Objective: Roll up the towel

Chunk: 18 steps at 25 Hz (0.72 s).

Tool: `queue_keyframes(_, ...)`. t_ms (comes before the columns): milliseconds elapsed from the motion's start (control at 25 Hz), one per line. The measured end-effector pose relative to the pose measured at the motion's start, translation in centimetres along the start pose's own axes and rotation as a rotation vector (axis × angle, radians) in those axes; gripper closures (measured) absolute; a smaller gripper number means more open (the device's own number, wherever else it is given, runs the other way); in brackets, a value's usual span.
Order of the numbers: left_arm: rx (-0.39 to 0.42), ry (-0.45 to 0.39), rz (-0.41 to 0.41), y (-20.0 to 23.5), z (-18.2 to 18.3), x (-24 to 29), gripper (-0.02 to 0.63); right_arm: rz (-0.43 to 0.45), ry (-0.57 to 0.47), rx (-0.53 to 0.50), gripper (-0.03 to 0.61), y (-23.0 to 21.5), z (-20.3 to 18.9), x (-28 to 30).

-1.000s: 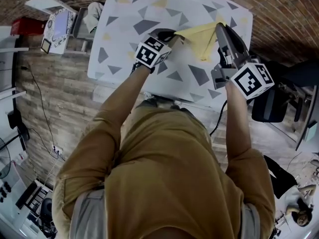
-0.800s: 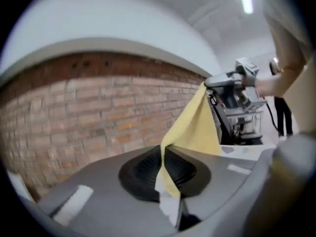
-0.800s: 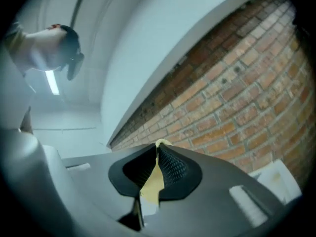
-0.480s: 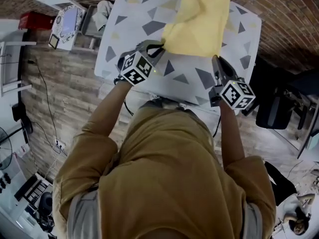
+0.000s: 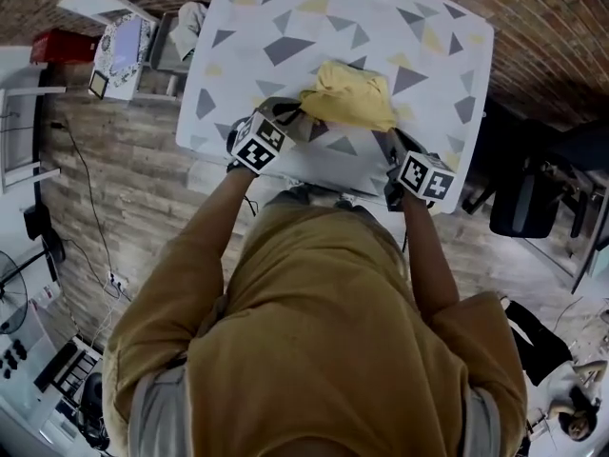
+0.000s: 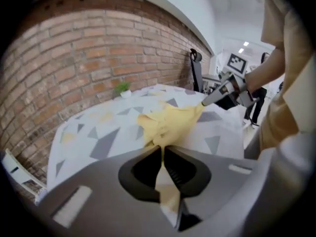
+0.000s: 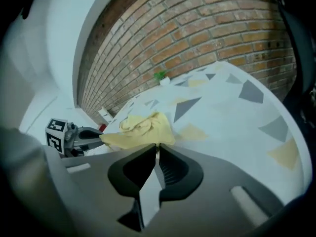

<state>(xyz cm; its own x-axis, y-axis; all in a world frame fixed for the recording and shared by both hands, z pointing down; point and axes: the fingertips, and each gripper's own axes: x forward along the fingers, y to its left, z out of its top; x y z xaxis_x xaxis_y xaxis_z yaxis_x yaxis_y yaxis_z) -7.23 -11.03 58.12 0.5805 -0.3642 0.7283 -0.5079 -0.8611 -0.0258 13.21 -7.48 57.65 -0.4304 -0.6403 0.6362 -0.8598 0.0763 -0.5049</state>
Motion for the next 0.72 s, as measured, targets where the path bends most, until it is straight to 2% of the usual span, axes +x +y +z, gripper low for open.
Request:
queue_keyframes(80,0.078,-0.15,0.143,2.2,4.3,-2.4,0.537,0.004,-0.164,-0.061,0.555,1.1,4.0,-1.2)
queue_keyframes(160,0.238,-0.255,0.266,3.1,8.2,-5.1,0.537,0.018,-0.303,-0.163,0.555,3.1,7.7,-2.9)
queue_keyframes(200,0.3,-0.246,0.28,2.9,8.6,-5.4,0.537,0.017,-0.31,-0.213,0.557,3.7,8.3,-3.2)
queue_keyframes(240,0.323,-0.183,0.248,2.4,7.5,-4.8,0.537,0.01,-0.264,-0.235,0.557,3.7,7.6,-2.9)
queue_keyframes(280,0.305,-0.077,0.179,1.6,5.1,-3.5,0.538,0.002,-0.18,-0.216,0.557,3.1,5.8,-2.3)
queue_keyframes(360,0.216,0.129,0.035,-0.3,-0.4,-1.0,0.537,0.013,-0.003,-0.092,0.555,1.8,0.8,-0.8)
queue_keyframes(440,0.15,0.218,-0.032,-1.7,-3.5,-0.3,0.537,0.024,0.111,-0.032,0.555,1.2,-3.2,-0.2)
queue_keyframes(520,0.113,0.23,-0.069,-2.8,-4.9,-0.1,0.537,0.009,0.175,-0.098,0.554,1.2,-5.2,-0.2)
queue_keyframes(600,0.077,0.207,-0.1,-3.7,-5.3,-0.2,0.535,0.014,0.204,-0.176,0.55,2.0,-5.7,-0.4)
queue_keyframes(680,0.036,0.163,-0.122,-4.2,-5.1,-0.5,0.535,0.019,0.213,-0.269,0.504,2.3,-5.5,-0.6)
queue_keyframes(720,0.021,0.136,-0.123,-4.2,-4.9,-0.6,0.496,0.012,0.217,-0.324,0.483,2.0,-5.5,-0.7)
